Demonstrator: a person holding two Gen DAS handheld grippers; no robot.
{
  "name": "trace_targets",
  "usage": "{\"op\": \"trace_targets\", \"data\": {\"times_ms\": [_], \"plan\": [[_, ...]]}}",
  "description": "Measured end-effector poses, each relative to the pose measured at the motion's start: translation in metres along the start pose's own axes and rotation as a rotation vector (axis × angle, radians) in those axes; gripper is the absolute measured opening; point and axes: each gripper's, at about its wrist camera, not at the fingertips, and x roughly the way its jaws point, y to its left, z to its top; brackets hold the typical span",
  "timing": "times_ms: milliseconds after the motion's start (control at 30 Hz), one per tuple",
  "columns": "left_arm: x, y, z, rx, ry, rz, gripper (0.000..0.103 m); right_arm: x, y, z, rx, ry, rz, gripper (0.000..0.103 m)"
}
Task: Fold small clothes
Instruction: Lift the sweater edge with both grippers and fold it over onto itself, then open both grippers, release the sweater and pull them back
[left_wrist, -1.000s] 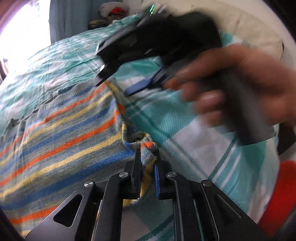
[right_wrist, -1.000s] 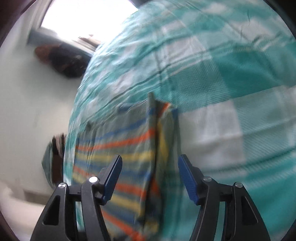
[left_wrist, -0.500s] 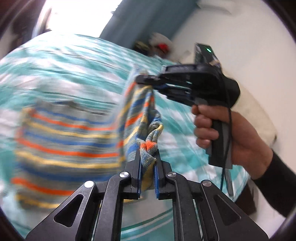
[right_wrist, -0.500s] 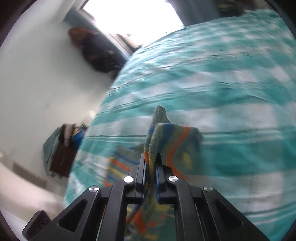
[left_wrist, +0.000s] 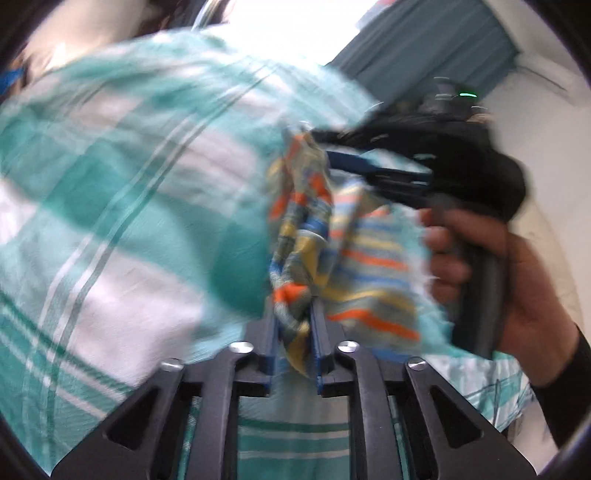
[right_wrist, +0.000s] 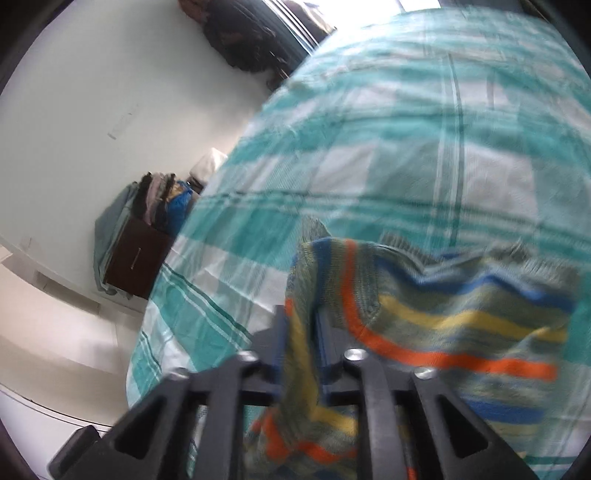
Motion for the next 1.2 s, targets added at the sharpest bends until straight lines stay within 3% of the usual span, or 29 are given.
{"op": "trace_targets", "data": {"times_ms": [33, 133, 200, 300, 333, 400, 500, 533, 567, 633, 700, 733, 833, 900, 933, 967, 1033, 1067, 1133, 1200], "plan": [[-0.002, 0.01, 0.0, -0.037, 0.007, -0.004, 0.028, -0.014, -0.004, -0.004, 0.002, -0.031, 0.022, 0.048], [-0.019, 0.023, -0.003, -0.065, -0.03, -0.041, 0.04, -0.066, -0.012, -0.018, -0.062, -0.104, 0.01, 0.048], [-0.024, 0.026, -0.002, -0.057, -0.04, -0.057, 0.054, -0.101, -0.014, -0.042, -0.16, -0.108, -0.079, 0.048], [-0.022, 0.03, -0.006, -0.062, -0.022, -0.087, 0.056, -0.134, -0.006, -0.097, -0.301, -0.073, -0.201, 0.048], [-0.02, 0.031, -0.008, -0.067, -0.019, -0.087, 0.057, -0.14, -0.003, -0.12, -0.343, -0.056, -0.227, 0.051], [-0.016, 0.029, -0.013, -0.074, -0.01, -0.097, 0.057, -0.139, -0.001, -0.165, -0.393, -0.027, -0.257, 0.068], [-0.001, 0.019, -0.014, -0.05, 0.022, -0.098, 0.056, -0.115, -0.008, -0.203, -0.386, -0.008, -0.321, 0.07], [0.003, 0.014, -0.013, -0.034, 0.032, -0.089, 0.056, -0.108, -0.012, -0.206, -0.369, -0.019, -0.346, 0.062], [0.005, 0.009, -0.012, -0.02, 0.033, -0.085, 0.056, -0.105, -0.015, -0.205, -0.348, -0.067, -0.381, 0.041], [0.005, 0.002, -0.014, 0.008, 0.028, -0.072, 0.052, -0.105, -0.026, -0.201, -0.27, -0.123, -0.396, 0.015], [0.011, 0.0, -0.016, 0.046, 0.045, -0.03, 0.028, -0.105, -0.045, -0.206, -0.153, -0.132, -0.402, 0.013], [0.017, 0.0, -0.018, 0.061, 0.073, -0.009, 0.021, -0.102, -0.052, -0.211, -0.136, -0.11, -0.407, 0.012], [0.02, 0.007, -0.021, 0.07, 0.098, -0.006, 0.018, -0.101, -0.052, -0.223, -0.163, -0.068, -0.391, 0.013], [0.013, 0.011, -0.019, 0.049, 0.113, -0.013, 0.023, -0.113, -0.048, -0.224, -0.173, -0.05, -0.351, 0.03], [0.006, 0.014, -0.016, 0.033, 0.116, -0.009, 0.027, -0.121, -0.048, -0.224, -0.17, -0.047, -0.329, 0.054], [-0.004, 0.016, -0.013, 0.026, 0.099, 0.001, 0.03, -0.134, -0.048, -0.225, -0.17, -0.069, -0.326, 0.058], [-0.03, 0.016, -0.004, 0.039, 0.013, 0.038, 0.031, -0.155, -0.047, -0.222, -0.177, -0.102, -0.338, 0.056], [-0.04, 0.012, 0.003, 0.055, -0.03, 0.042, 0.031, -0.166, -0.046, -0.212, -0.179, -0.123, -0.328, 0.048], [-0.046, -0.004, 0.018, 0.093, -0.07, 0.01, 0.031, -0.178, -0.034, -0.19, -0.199, -0.16, -0.282, 0.033], [-0.038, -0.024, 0.028, 0.144, -0.079, -0.049, 0.031, -0.175, -0.02, -0.17, -0.235, -0.186, -0.229, 0.029]]}}
